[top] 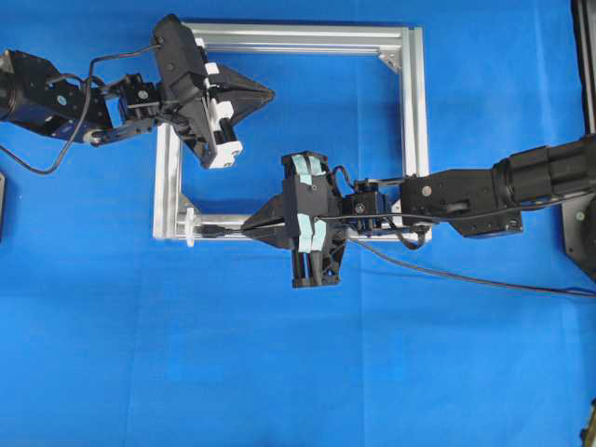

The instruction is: Insert the wire through the string loop located on the left side.

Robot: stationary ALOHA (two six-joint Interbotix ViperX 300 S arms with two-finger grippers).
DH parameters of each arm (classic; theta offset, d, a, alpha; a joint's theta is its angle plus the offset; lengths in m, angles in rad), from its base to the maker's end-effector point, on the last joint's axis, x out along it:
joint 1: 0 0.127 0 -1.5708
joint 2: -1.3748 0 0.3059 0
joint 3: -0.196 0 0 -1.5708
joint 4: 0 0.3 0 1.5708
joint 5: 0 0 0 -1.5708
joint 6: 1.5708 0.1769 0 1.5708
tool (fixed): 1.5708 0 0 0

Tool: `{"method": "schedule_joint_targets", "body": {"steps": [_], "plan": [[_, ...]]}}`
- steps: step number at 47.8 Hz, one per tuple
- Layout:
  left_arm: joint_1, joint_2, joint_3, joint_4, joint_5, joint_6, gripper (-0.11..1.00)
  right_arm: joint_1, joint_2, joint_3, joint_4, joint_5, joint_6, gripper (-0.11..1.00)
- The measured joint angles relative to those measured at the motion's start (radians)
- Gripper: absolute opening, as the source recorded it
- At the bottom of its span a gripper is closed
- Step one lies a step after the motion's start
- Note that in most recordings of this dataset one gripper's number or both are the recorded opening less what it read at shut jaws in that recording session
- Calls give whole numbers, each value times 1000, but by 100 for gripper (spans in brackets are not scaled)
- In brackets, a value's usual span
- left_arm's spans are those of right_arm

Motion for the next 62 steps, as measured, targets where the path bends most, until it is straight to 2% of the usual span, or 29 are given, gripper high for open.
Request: {"method": "schedule_joint_targets", "body": {"steps": [62], "plan": [[0, 0, 0, 0, 2, 0, 0, 0, 3, -14, 0, -3, 0, 3]]}}
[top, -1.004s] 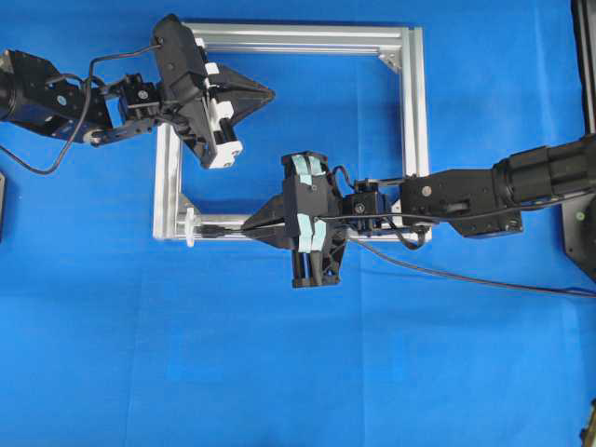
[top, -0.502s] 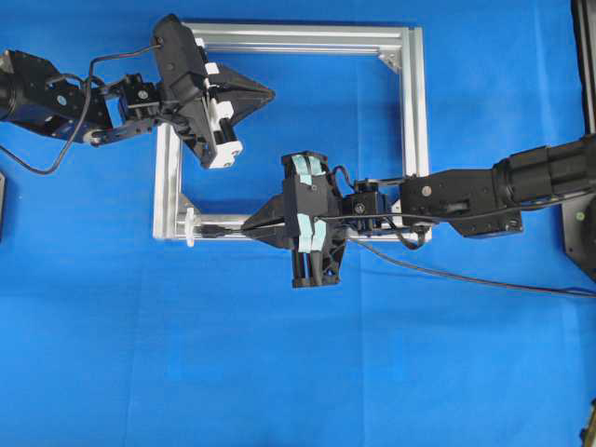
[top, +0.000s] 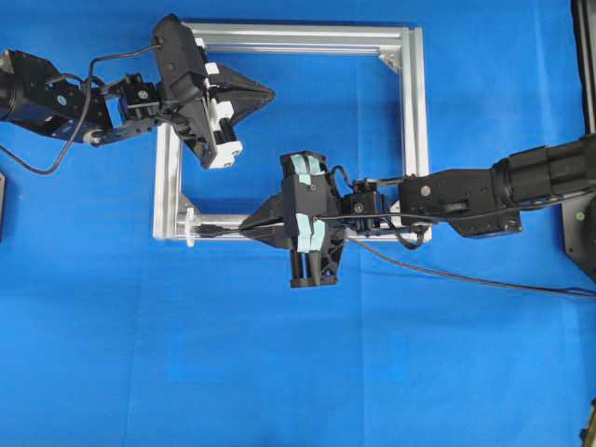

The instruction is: Insert the wire through the string loop located on the left side.

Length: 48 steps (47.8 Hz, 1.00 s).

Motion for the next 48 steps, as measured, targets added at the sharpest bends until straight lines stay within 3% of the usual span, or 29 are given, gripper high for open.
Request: {"method": "schedule_joint_targets", "body": {"steps": [30, 48], "plan": [[0, 0, 0, 2, 0, 2, 0, 0, 114, -167, 0, 6, 0, 3], [0, 0, 0, 2, 0, 0, 0, 0, 147, -213, 0, 32, 0, 3]]}}
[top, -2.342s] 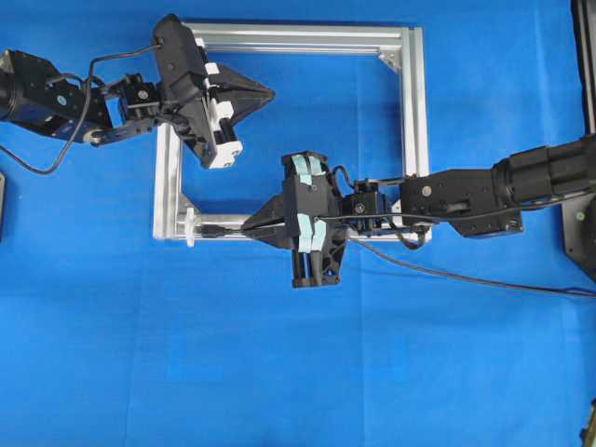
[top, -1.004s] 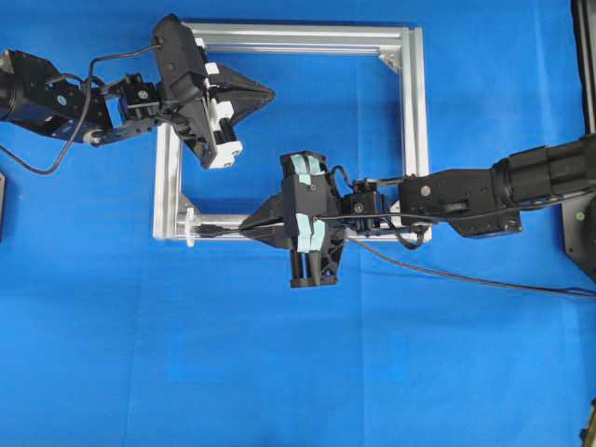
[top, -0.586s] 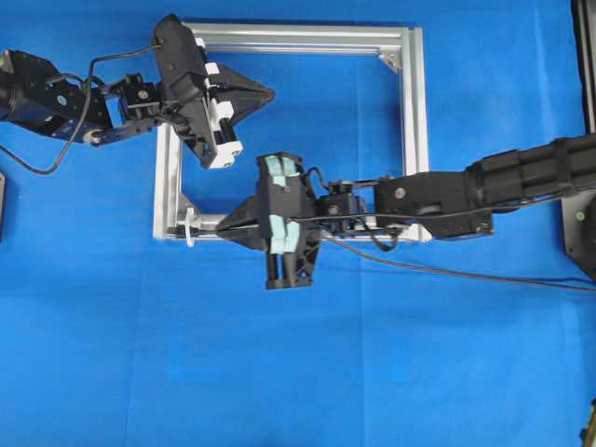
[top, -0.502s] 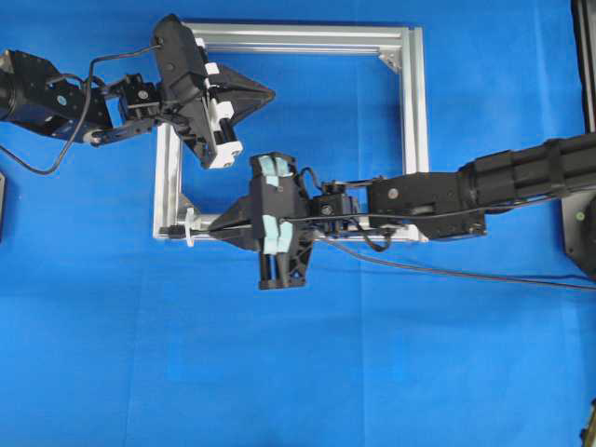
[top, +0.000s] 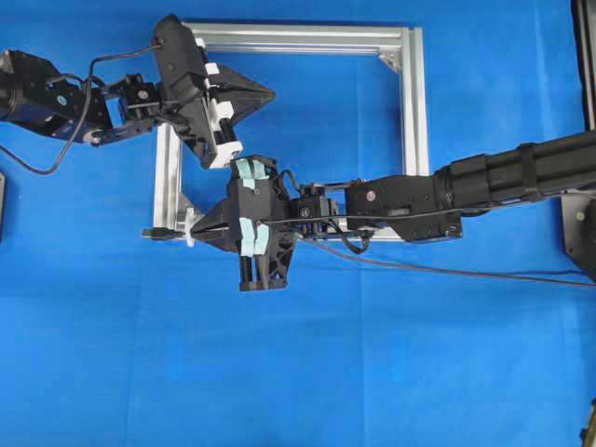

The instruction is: Insert the wire through the string loop located on the left side.

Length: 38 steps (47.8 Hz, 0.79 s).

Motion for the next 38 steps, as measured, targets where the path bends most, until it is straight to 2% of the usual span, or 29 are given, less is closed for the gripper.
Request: {"method": "schedule_joint_targets", "body": {"steps": [17, 38], "plan": [[0, -12, 15, 0, 2, -2, 0, -2, 0, -2, 2, 2, 0, 3], [5, -178, 222, 0, 0, -2, 0, 0, 0, -2, 0, 2, 0, 3]]}}
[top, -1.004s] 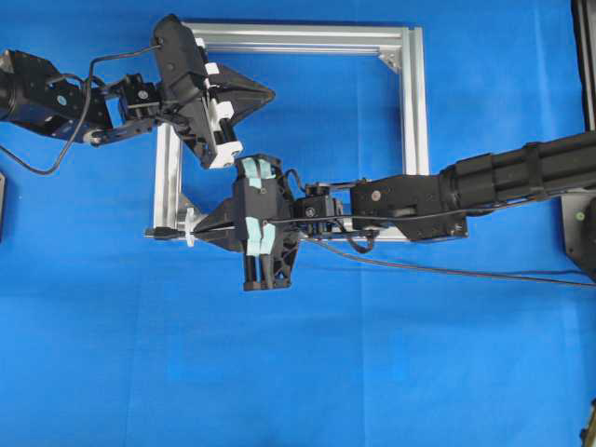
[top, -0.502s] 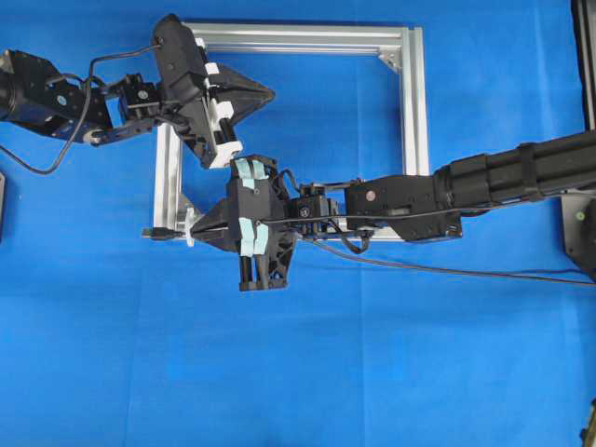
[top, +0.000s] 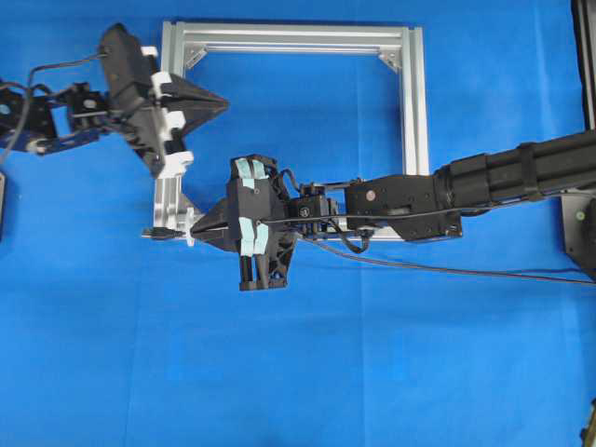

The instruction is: Insert the wire through the string loop located on the left side.

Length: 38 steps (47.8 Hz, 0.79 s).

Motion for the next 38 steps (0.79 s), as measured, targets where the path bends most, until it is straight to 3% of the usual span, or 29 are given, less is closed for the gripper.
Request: {"method": "schedule_joint_targets", "body": {"steps": [18, 38], "plan": [[77, -196, 218, 0, 0, 0, 0, 0, 0, 0, 0, 0, 0, 3], [80, -242, 249, 0, 0, -9, 0, 0, 0, 0, 0, 0, 0, 3]]}}
